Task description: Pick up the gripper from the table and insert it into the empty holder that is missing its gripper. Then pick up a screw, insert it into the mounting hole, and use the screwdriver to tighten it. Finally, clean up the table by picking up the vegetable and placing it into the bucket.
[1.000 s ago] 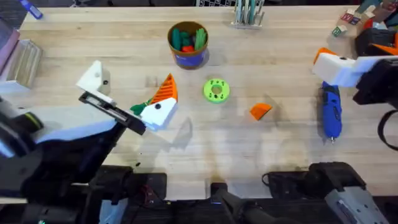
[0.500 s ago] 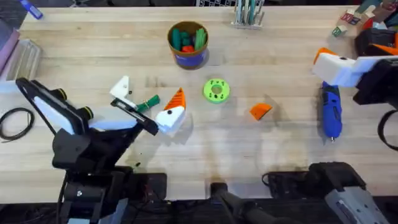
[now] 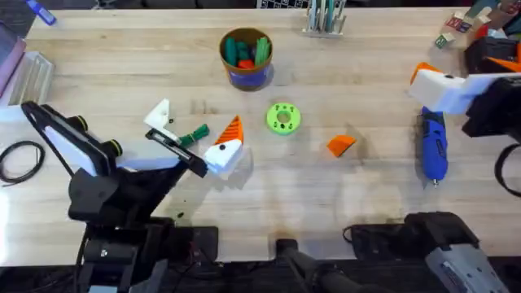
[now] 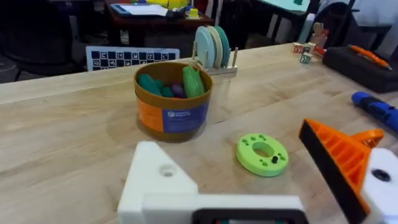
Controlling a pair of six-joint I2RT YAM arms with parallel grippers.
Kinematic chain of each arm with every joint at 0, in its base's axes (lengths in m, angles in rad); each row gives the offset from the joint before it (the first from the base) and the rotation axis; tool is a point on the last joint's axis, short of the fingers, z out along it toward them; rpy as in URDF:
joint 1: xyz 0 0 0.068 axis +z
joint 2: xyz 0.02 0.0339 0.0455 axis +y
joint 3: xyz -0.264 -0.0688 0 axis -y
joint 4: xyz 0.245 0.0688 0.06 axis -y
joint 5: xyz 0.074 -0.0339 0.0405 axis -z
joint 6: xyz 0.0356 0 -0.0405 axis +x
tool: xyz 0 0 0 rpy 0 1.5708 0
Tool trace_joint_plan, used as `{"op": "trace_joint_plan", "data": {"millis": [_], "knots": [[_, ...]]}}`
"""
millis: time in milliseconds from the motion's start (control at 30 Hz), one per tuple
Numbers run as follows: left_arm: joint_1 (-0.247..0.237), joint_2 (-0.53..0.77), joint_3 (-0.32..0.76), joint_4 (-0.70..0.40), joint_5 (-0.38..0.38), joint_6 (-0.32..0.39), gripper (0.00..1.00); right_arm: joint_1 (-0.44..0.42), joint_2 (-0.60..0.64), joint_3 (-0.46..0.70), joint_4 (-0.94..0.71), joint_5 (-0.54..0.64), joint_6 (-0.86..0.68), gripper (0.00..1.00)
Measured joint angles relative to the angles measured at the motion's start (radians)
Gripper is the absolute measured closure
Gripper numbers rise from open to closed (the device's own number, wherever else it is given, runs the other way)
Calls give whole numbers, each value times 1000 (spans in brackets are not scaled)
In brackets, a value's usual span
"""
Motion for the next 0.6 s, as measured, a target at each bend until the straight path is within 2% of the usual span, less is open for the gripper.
{"op": "trace_joint_plan", "data": {"millis": [467,600], "knots": [[0,0,0,0,0,0,13,0,0,0,-44,-4,0,9],[0,0,0,0,35,0,13,0,15,1,-50,-8,-6,10]]}}
